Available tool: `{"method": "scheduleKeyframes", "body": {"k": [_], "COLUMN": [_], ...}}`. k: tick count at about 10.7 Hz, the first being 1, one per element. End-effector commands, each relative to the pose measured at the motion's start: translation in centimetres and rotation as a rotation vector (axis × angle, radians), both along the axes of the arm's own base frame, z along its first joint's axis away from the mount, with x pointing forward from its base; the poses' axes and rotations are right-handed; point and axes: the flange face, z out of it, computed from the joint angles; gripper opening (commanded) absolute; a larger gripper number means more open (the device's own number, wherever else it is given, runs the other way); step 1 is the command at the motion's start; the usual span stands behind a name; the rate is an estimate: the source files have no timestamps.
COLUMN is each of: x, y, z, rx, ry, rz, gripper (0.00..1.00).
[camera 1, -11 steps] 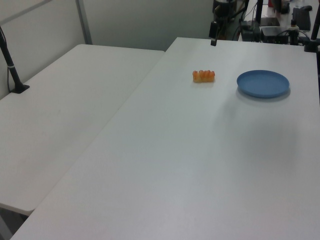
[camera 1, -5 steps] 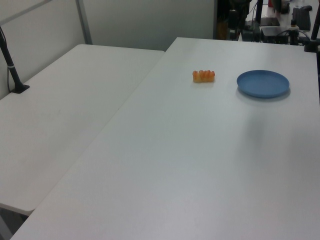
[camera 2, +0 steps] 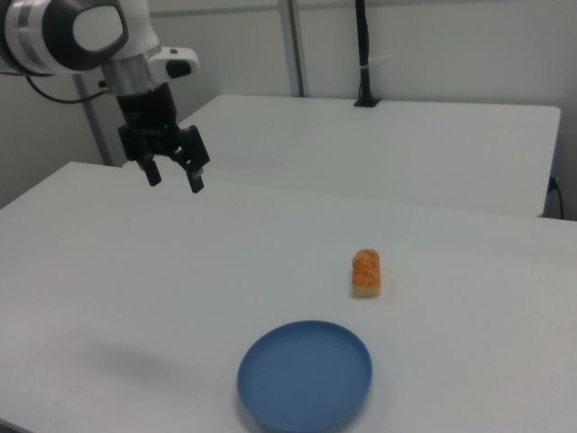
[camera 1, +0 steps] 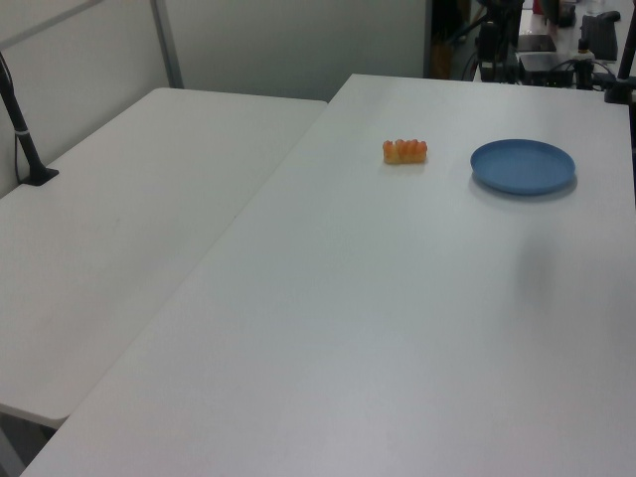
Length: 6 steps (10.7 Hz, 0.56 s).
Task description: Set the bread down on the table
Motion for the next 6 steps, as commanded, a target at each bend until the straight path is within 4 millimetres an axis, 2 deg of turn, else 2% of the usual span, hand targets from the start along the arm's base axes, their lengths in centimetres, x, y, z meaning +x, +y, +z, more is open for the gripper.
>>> {"method": "scheduleKeyframes", "body": {"k": [1,6], "x": [-1.61,-1.47], "y": [0.38,-0.45], "z": [-0.42,-0.01], "rx": [0.072,0.091], "ry": [0.021,0.017], "rz": [0.086,0.078], "gripper": [1.0,1.0]}}
